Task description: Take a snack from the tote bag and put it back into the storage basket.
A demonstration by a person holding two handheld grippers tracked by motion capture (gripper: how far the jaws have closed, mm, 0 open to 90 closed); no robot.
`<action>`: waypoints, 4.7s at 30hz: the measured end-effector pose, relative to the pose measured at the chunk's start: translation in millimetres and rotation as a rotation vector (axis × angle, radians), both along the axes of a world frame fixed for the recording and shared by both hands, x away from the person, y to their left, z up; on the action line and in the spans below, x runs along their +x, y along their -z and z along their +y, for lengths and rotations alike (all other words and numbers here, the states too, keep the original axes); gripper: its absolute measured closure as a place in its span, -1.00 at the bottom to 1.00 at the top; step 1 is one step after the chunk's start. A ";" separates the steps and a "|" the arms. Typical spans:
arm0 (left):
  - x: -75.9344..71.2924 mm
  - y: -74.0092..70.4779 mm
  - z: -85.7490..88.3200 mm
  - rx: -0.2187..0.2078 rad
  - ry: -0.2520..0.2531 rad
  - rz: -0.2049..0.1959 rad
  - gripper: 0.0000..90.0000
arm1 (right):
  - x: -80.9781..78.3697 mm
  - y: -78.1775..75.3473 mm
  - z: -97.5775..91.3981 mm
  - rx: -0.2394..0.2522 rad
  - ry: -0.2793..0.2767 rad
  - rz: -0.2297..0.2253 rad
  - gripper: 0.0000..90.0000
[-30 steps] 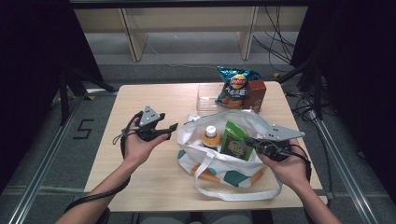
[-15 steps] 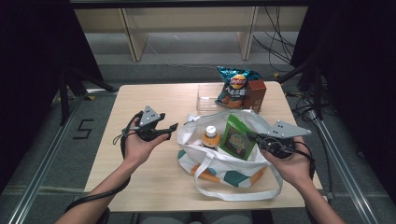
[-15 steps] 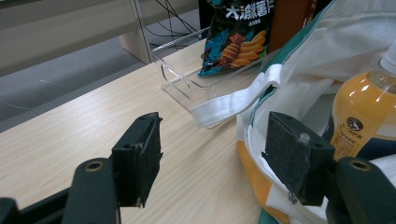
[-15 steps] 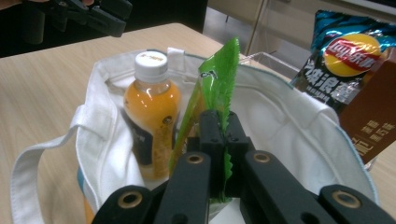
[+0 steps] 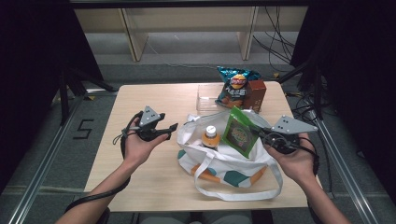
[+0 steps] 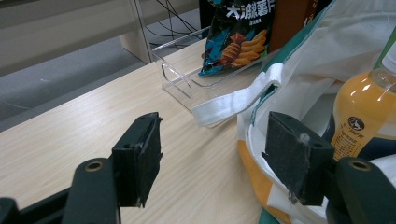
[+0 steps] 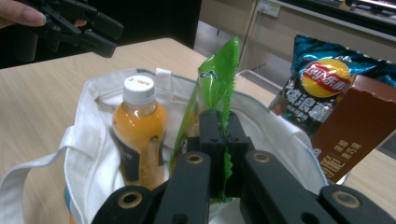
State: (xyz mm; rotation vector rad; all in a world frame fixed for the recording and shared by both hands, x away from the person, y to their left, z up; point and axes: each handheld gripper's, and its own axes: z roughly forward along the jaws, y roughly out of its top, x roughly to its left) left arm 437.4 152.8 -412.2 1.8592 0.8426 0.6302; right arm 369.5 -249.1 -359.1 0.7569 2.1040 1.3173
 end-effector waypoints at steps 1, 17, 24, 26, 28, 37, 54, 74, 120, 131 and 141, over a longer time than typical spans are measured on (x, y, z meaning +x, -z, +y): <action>0.0 0.1 -0.1 -0.001 0.001 0.000 -0.21 | 0.4 -0.4 0.3 0.007 0.014 -0.020 1.00; 0.5 0.3 -0.2 -0.002 0.006 -0.002 -0.21 | 4.2 -13.1 -1.8 0.015 0.004 -0.031 1.00; 0.0 -0.2 0.1 0.000 0.000 0.001 -0.21 | 6.8 -21.6 -2.1 0.023 0.022 -0.069 1.00; 0.6 0.3 -0.1 -0.004 0.005 -0.001 -0.21 | 6.4 -24.0 -2.7 0.020 0.017 -0.054 1.00; 0.2 0.1 -0.5 -0.001 0.001 0.000 -0.21 | 8.1 -25.2 -2.9 0.022 0.024 -0.094 1.00; 0.4 0.4 -0.8 0.000 0.004 -0.001 -0.21 | 10.4 -32.7 -5.0 0.035 0.029 -0.108 1.00; 0.3 0.7 -1.7 -0.002 0.006 0.001 -0.21 | 18.5 -49.8 -3.7 0.063 0.049 -0.128 1.00; 0.0 0.5 -1.8 0.004 0.009 -0.001 -0.22 | 36.1 -66.2 0.4 0.090 0.065 -0.156 1.00; -0.6 1.8 0.0 -0.001 0.002 0.003 -0.21 | 96.3 -73.0 17.7 0.100 0.119 -0.200 1.00; -1.5 1.5 1.7 -0.002 -0.003 0.003 -0.21 | 110.7 -66.7 20.4 0.102 0.144 -0.194 1.00; -1.9 2.4 4.2 0.002 -0.007 0.003 -0.21 | 123.3 -58.0 25.9 0.090 0.165 -0.186 1.00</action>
